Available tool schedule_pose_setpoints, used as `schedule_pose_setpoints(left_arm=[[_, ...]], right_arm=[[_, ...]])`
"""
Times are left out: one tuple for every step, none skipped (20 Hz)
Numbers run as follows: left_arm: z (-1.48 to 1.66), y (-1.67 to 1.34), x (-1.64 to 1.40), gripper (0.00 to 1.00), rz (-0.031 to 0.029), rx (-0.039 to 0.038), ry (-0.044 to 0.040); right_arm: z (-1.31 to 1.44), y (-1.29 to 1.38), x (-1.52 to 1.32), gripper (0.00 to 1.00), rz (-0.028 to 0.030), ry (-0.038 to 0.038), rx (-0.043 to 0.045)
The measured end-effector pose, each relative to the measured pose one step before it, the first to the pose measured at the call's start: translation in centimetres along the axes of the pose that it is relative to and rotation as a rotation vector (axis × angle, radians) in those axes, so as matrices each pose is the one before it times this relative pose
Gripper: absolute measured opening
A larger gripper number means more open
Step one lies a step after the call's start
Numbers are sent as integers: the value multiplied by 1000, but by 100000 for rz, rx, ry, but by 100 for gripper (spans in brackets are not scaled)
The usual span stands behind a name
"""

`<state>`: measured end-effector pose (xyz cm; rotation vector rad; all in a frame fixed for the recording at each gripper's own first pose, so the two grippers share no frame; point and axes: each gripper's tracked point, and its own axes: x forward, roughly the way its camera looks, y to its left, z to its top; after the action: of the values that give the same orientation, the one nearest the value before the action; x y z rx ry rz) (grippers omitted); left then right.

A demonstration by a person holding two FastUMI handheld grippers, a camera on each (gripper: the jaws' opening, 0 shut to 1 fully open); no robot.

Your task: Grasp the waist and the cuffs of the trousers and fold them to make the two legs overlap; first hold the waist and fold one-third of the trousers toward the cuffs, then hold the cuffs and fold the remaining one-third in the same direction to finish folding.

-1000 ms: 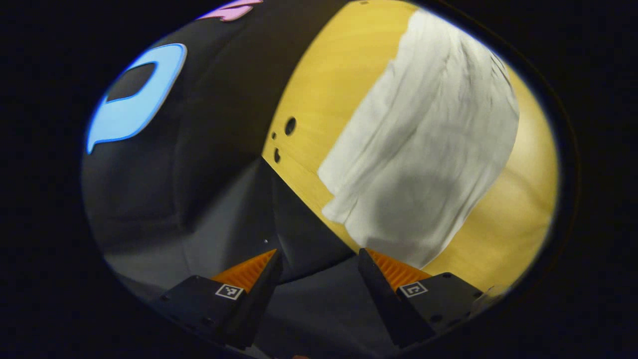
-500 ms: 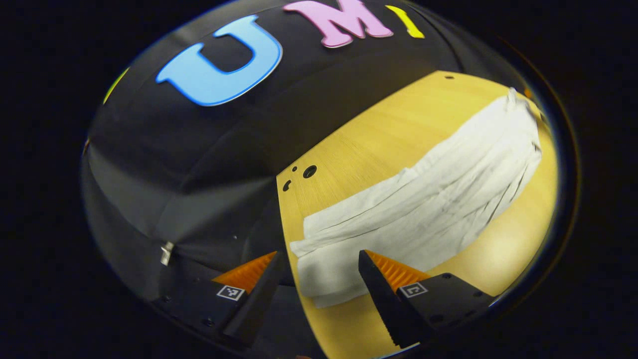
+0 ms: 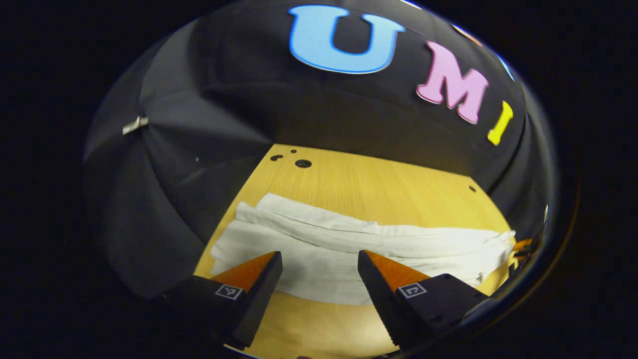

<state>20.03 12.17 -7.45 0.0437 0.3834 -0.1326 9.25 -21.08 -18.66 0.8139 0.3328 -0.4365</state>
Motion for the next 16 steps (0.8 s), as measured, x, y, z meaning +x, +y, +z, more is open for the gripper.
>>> schedule_pose_setpoints(left_arm=[[-172,337,-70,96,443,-4116,263],[-489,444,-295,95,112,-3076,611],[-393,325,-59,95,-207,-2998,1134],[-452,215,70,95,-370,-2146,1085],[-343,246,-3,96,-304,-2405,1167],[-345,241,80,96,-169,-1624,918],[-199,102,-32,92,129,-1059,937],[-455,-15,82,95,496,-855,1018],[-233,139,-12,91,586,-775,1057],[-384,246,26,95,310,-965,832],[-231,143,89,95,63,-1120,697],[-356,-35,187,95,-21,-1502,568],[-175,132,177,95,-13,-1947,600],[-257,14,178,96,-448,-2277,459],[-91,101,92,96,-117,-2099,303],[-122,243,255,95,-120,-1891,195]], right_arm=[[-123,-98,398,86,76,427,1690],[-222,-135,394,87,-275,510,1496],[-281,-257,497,87,55,1162,1291],[-282,-233,391,87,-416,1276,829],[-66,-115,371,87,-196,574,1049],[-62,100,224,87,559,552,1865],[477,264,212,87,1057,-1916,2673],[268,159,301,86,611,197,3237],[440,261,230,87,622,-778,2904],[312,47,314,87,-547,31,1444],[309,64,311,86,-1223,-160,418],[120,-372,260,86,-2908,574,-589],[-20,-246,159,83,-2628,790,-1175],[182,-345,399,79,-3409,186,-853],[76,297,402,65,-68,208,-233],[-191,425,435,61,2221,665,-323]])
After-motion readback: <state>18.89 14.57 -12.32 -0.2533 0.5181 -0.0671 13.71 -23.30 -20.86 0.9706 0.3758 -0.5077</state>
